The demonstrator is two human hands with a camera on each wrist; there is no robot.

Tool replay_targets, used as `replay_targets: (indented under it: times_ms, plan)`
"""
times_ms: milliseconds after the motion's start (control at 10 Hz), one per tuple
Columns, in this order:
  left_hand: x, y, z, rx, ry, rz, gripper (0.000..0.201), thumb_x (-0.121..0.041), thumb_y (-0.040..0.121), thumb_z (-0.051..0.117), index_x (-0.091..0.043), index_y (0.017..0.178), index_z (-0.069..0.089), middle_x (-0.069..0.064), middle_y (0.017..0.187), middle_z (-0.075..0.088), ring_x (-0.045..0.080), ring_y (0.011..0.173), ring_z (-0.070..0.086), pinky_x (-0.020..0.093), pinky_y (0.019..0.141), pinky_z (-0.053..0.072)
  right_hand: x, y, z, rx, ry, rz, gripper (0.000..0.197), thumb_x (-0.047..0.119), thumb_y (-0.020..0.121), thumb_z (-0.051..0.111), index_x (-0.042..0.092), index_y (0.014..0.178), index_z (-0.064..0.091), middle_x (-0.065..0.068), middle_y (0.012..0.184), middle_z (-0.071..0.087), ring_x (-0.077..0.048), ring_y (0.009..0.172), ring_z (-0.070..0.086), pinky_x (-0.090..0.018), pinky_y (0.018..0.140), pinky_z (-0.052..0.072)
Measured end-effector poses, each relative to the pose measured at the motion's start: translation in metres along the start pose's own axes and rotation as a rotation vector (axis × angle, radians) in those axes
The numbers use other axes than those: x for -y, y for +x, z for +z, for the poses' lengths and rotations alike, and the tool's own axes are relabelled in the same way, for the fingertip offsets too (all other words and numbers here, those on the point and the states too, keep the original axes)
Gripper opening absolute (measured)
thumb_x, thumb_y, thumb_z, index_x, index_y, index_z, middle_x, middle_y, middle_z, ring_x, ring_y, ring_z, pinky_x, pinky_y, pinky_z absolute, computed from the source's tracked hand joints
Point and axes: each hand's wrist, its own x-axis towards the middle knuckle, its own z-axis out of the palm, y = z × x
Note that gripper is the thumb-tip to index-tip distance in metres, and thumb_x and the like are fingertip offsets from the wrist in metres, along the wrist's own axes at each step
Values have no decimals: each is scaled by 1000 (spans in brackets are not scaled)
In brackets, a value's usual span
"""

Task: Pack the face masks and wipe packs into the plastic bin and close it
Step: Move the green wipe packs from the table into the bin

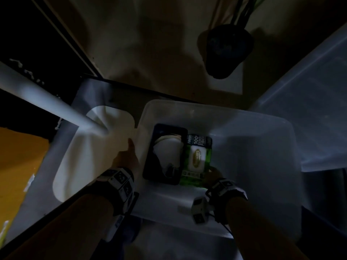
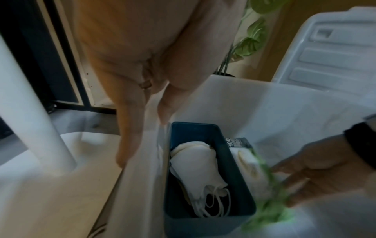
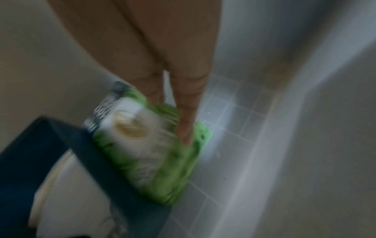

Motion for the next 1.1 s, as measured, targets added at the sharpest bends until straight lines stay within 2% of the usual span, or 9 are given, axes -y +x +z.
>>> replay_targets:
  times_ms: [100, 200, 300, 500, 600, 700, 800, 900, 1100]
  plan:
    - [-1, 1, -1, 4, 6, -3, 77, -11, 97, 40, -21, 151, -15, 26, 135, 47, 38, 119, 52, 41, 101, 43, -5, 28, 9, 73, -105, -74, 50, 1, 95, 40, 4, 144, 29, -14, 140, 41, -16, 106, 42, 1, 59, 42]
    - [0, 0, -2, 0, 6, 4, 78, -10, 97, 41, -21, 151, -14, 26, 135, 48, 39, 118, 53, 41, 100, 43, 1, 19, 4, 125, -152, -114, 59, -2, 93, 43, 7, 147, 20, -11, 137, 42, -25, 117, 46, -24, 76, 48]
    - [0, -1, -2, -2, 10, 9, 79, -11, 96, 42, -20, 151, -13, 25, 137, 45, 38, 120, 51, 40, 101, 42, 6, -2, -2, 127, -177, -198, 56, -5, 93, 43, 4, 144, 22, -19, 144, 37, -35, 131, 39, -26, 78, 42]
    - [3, 1, -2, -11, 1, 28, 79, -11, 96, 43, -20, 151, -12, 24, 131, 51, 38, 116, 54, 39, 97, 45, 4, 4, 1, 98, -195, -266, 50, -3, 96, 37, 6, 143, 25, -21, 141, 41, -14, 101, 36, 3, 47, 36]
    - [4, 4, -3, -3, -3, 27, 80, -11, 96, 44, -20, 151, -12, 24, 133, 50, 38, 117, 54, 39, 98, 44, 8, 13, 1, 133, -240, -248, 50, -5, 96, 35, 3, 144, 23, -25, 141, 39, -17, 104, 40, 3, 56, 40]
    - [6, 4, -6, 14, -17, 32, 80, -14, 96, 46, -23, 151, -12, 23, 137, 46, 37, 119, 53, 39, 99, 44, 21, 8, 4, 104, -367, -174, 54, -2, 95, 38, -1, 145, 18, -24, 148, 31, -32, 132, 37, -26, 103, 36]
    - [10, -3, -15, 74, -49, 49, 79, -18, 96, 48, -26, 152, -7, 20, 144, 39, 36, 126, 48, 36, 101, 42, 40, -7, 9, 81, -401, -212, 64, 3, 93, 47, 1, 147, 13, -23, 147, 31, -37, 129, 40, -40, 101, 38]
    - [13, -24, -25, 23, -86, 79, 66, -22, 97, 46, -16, 152, 10, 16, 146, 41, 32, 131, 46, 32, 103, 39, 55, -33, 6, 82, -384, -291, 68, 8, 91, 51, 9, 148, 14, -21, 143, 40, -24, 89, 54, -29, 69, 43]
    - [12, -110, -76, -149, -152, 276, 57, -22, 98, 43, -15, 150, 21, 14, 146, 42, 28, 133, 43, 30, 107, 36, 94, -133, -16, 32, -452, -391, 35, 9, 91, 52, 5, 126, 51, -19, 136, 50, -34, 123, 50, -33, 99, 42]
